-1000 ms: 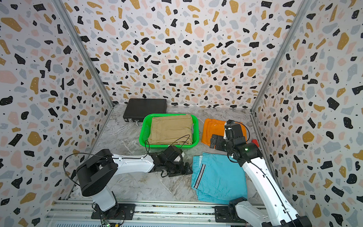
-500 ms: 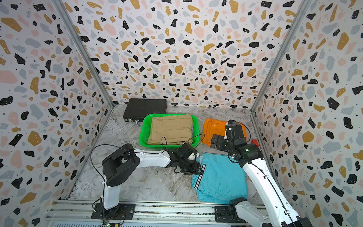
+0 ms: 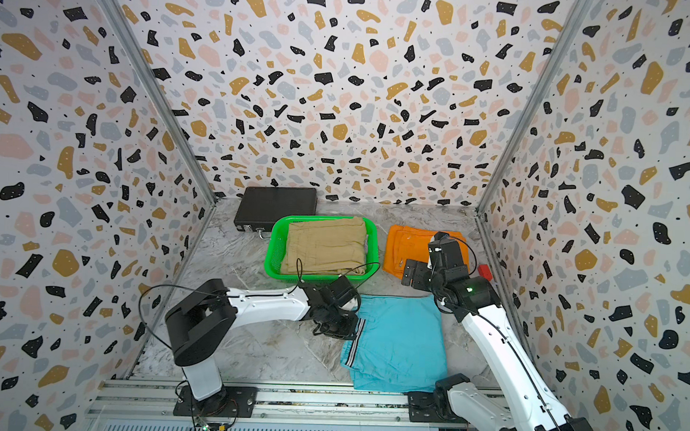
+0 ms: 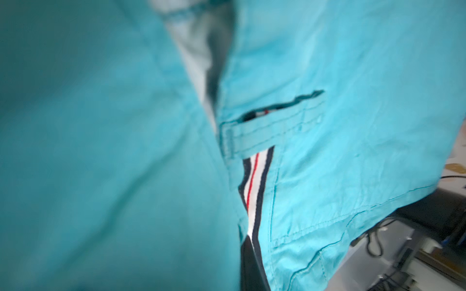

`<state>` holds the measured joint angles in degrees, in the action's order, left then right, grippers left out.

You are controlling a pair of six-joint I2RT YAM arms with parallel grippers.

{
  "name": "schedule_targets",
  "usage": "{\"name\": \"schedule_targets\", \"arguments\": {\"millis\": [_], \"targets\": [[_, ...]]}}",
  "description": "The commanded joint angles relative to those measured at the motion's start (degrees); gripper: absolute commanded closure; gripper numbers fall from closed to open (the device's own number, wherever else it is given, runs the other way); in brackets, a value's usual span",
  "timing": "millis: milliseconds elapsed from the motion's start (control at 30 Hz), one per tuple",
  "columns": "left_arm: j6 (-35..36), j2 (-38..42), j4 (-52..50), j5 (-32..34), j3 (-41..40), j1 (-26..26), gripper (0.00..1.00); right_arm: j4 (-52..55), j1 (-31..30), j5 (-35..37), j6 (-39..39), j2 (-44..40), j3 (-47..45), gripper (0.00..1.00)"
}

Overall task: Put the folded long pants in the basket
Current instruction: Pick up the long pant at the center of the board.

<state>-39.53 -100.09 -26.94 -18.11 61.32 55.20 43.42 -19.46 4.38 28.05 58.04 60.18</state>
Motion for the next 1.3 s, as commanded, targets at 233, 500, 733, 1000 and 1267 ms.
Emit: {"name": "schedule_targets", "arguments": {"millis": [233,500,733,1000,1267], "targets": [[10.61,19.08,-26.19,12.31,-7.71,-9.72,1.00,-3.68,0.22,-14.58,6.54,-0.04,-12.05,0.05],[10.70,19.38,-26.65,12.87,-6.48,-12.21,1.00,-20.17,0.17,-37.81,15.08,6.85,-28.65,0.21],[11.05,19.00,-26.22,13.48,-6.65,-13.93,1.00,-28.01,0.04,-46.26,15.36,15.12,-31.38,0.24],[11.14,16.89,-24.77,13.39,-6.99,-14.20,1.00,-33.27,-1.43,-49.91,15.71,20.32,-31.09,0.29],[11.07,15.33,-23.65,11.93,-6.65,-14.33,1.00,-37.89,-4.00,-50.94,17.22,24.75,-30.11,0.71]]}}
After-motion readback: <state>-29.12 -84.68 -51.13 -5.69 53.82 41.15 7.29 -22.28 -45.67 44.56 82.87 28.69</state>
